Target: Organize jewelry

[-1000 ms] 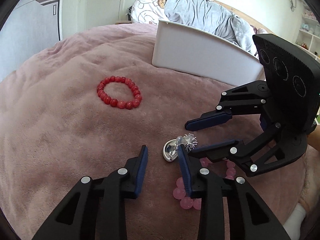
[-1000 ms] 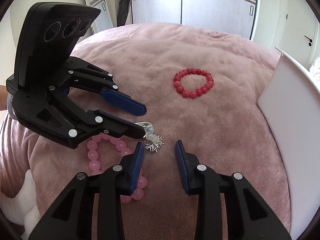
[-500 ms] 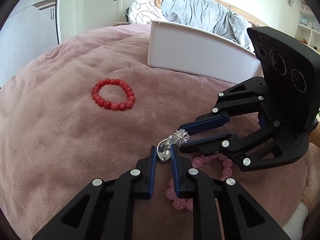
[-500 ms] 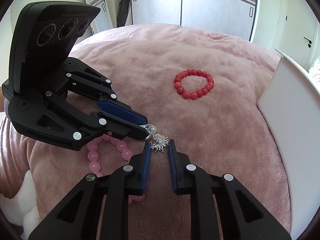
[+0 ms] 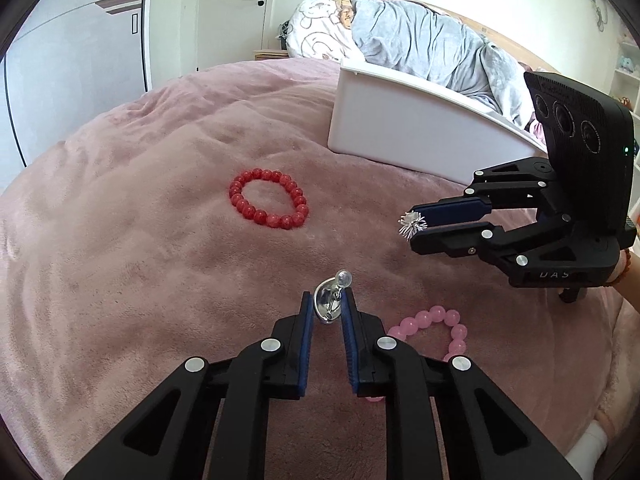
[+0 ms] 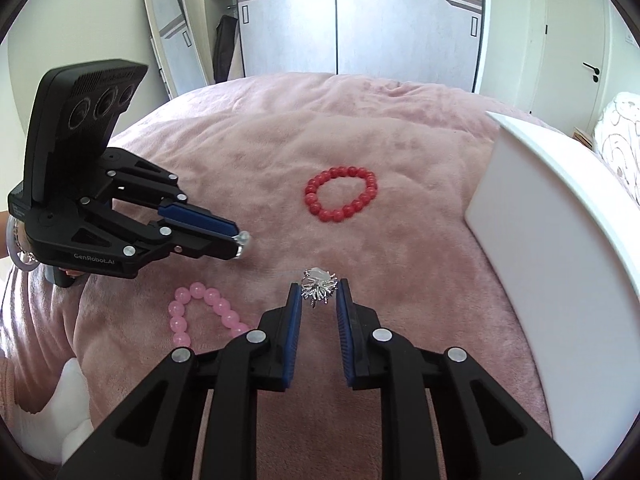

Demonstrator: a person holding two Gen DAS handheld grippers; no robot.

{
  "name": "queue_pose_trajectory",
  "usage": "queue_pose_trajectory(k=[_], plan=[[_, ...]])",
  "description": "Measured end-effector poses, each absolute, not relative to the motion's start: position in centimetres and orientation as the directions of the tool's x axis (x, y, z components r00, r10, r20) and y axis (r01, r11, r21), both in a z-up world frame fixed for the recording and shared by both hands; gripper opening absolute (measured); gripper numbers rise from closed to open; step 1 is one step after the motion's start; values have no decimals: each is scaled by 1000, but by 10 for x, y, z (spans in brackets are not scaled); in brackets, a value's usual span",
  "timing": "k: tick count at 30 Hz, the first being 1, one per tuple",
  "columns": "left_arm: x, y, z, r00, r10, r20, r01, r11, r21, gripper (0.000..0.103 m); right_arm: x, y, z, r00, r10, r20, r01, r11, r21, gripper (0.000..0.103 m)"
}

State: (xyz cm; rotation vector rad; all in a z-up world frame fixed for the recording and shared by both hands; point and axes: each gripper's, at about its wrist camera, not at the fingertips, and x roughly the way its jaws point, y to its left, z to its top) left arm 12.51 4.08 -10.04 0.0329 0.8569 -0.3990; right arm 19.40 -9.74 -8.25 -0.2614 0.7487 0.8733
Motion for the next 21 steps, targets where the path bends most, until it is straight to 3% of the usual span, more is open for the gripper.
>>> queue_pose_trajectory(k=[21], plan=[[127,53,-54,675,-210,-708,185,976,-114,19,207,-154,-16,560,595,-577,-672,733,102,18]])
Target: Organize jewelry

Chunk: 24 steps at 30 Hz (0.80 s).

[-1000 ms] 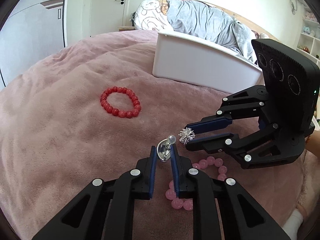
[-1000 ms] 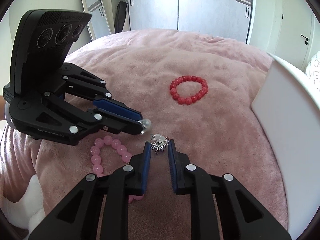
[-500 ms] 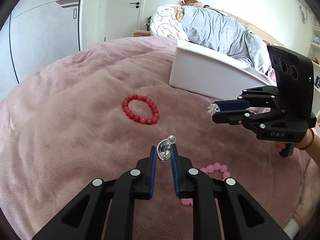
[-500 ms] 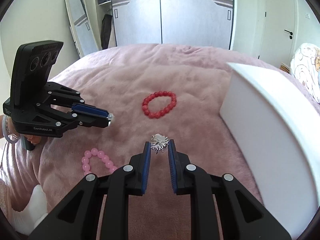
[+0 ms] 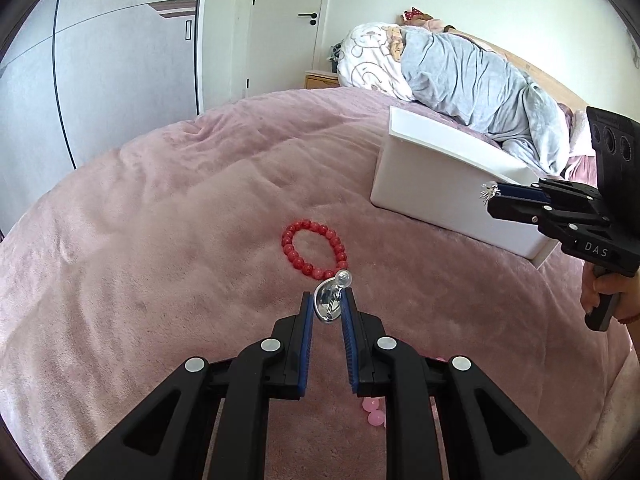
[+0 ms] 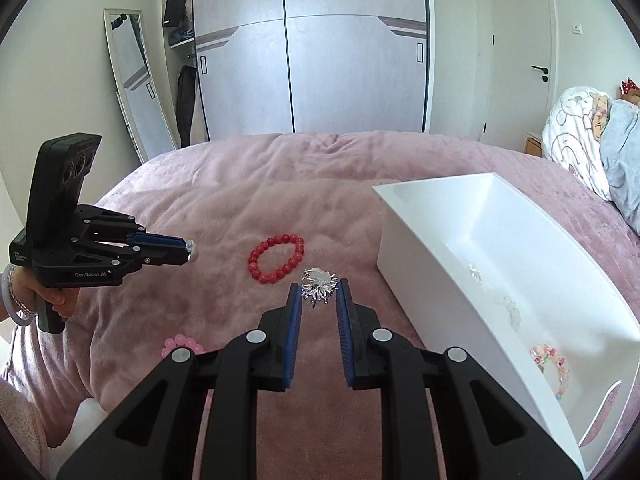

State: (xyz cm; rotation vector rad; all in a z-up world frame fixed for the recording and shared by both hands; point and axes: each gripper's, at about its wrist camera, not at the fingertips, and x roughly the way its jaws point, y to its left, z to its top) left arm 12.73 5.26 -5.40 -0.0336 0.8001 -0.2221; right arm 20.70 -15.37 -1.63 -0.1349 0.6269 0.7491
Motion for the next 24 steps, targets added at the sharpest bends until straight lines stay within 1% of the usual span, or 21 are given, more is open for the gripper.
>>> queue_pose_trajectory(k=[10,19,24], plan=[[139,44,-26,709,-198,-677,168,980,-110,19,202,-189,19,618,610,-496,-644,755,126,18],[155,12,6,735,-198,-648,181,979,-94,19,203,-226,39,667,610,-427,-606,778,165,18],[168,-13,25,731,-205,-651,206,976,-76,19,209,-255,47,699,598,-392,-567,797,205,18]])
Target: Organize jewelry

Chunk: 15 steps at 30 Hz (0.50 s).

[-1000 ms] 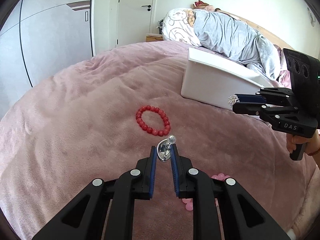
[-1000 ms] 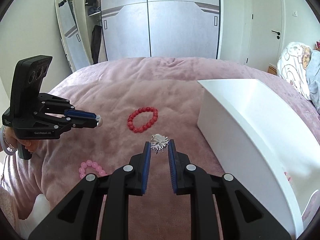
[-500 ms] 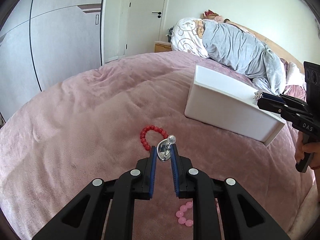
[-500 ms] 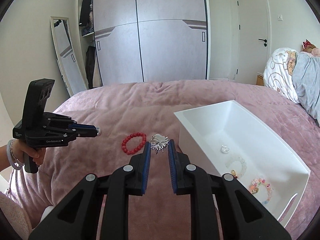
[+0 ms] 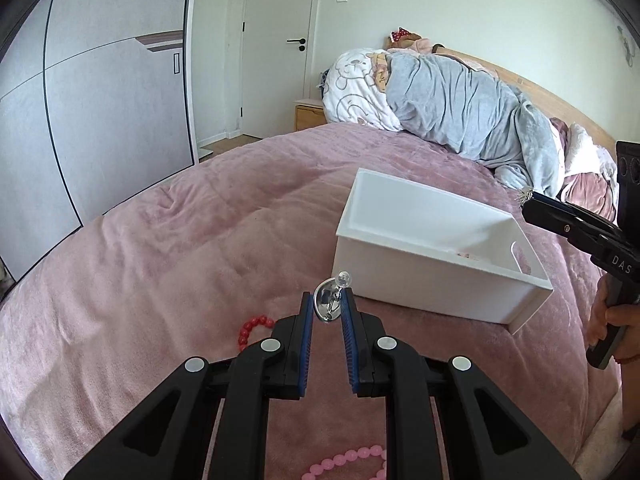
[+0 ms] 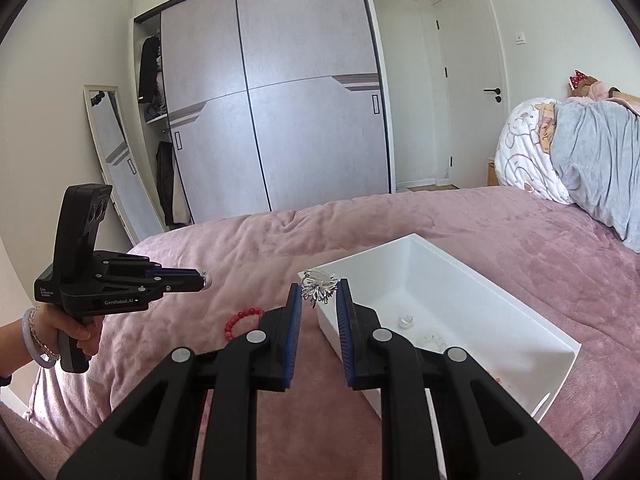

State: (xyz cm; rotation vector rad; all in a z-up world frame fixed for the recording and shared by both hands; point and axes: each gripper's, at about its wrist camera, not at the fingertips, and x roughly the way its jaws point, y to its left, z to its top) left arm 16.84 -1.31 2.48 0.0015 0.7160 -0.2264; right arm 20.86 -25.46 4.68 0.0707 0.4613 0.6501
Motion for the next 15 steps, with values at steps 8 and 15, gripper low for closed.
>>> queue_pose_trajectory(k=[8,15], plan=[[195,-50,48,730,-207,-652,256,966,-21,19,217,-291,51,745,563,-359,-511,826,236,18],[225,-79,60,720,-233,-654,300,954,-9,19,226,-313,47,766,538,-352,-470,842,264,18]])
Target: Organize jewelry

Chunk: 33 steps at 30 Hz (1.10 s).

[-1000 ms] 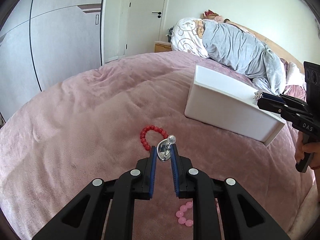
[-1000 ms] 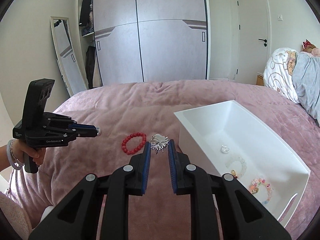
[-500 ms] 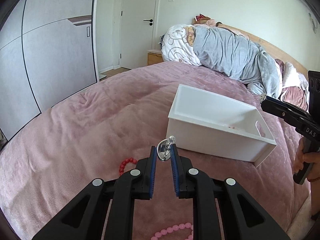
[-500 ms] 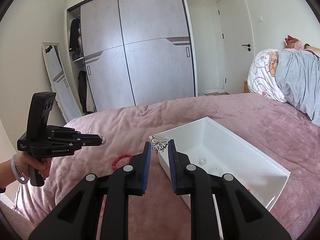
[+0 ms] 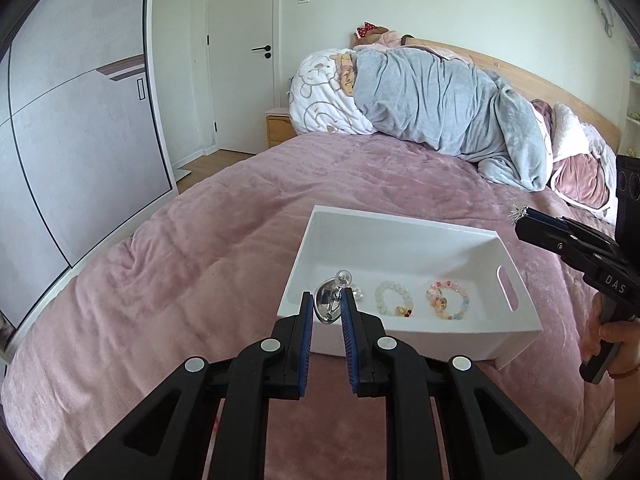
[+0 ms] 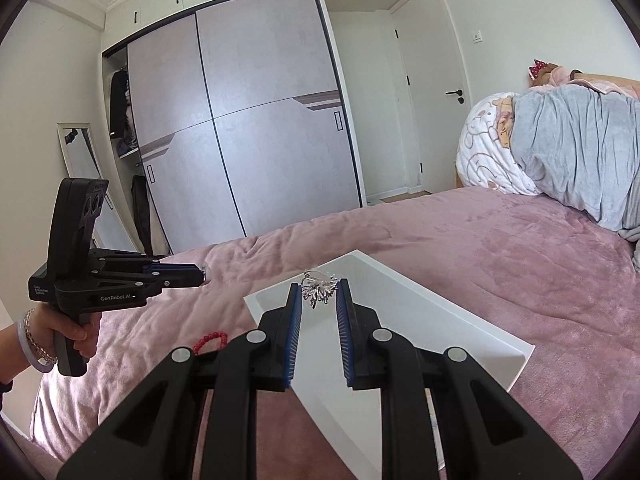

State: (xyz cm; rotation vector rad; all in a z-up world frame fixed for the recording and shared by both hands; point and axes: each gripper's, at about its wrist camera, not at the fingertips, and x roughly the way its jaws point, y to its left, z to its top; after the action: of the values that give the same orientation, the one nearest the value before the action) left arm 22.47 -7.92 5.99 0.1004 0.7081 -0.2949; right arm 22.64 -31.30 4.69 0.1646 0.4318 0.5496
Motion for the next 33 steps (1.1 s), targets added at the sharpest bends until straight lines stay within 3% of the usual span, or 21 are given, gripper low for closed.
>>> queue_pose_trajectory(k=[9,18,33], plan=[[272,-117,55,667,-232,-708,364,931,38,19,252,-332,20,764,509,-396,-406,857,318,18],[327,-153,17,555,-232,-799,383,924,-3,19,275,-344,-9,738,476,-479,-349,876,332,18],[372,-176,-40,417,-113,-902,342,939,40,19,295,-335,-37,696,396,-599,-324,918,230,18]])
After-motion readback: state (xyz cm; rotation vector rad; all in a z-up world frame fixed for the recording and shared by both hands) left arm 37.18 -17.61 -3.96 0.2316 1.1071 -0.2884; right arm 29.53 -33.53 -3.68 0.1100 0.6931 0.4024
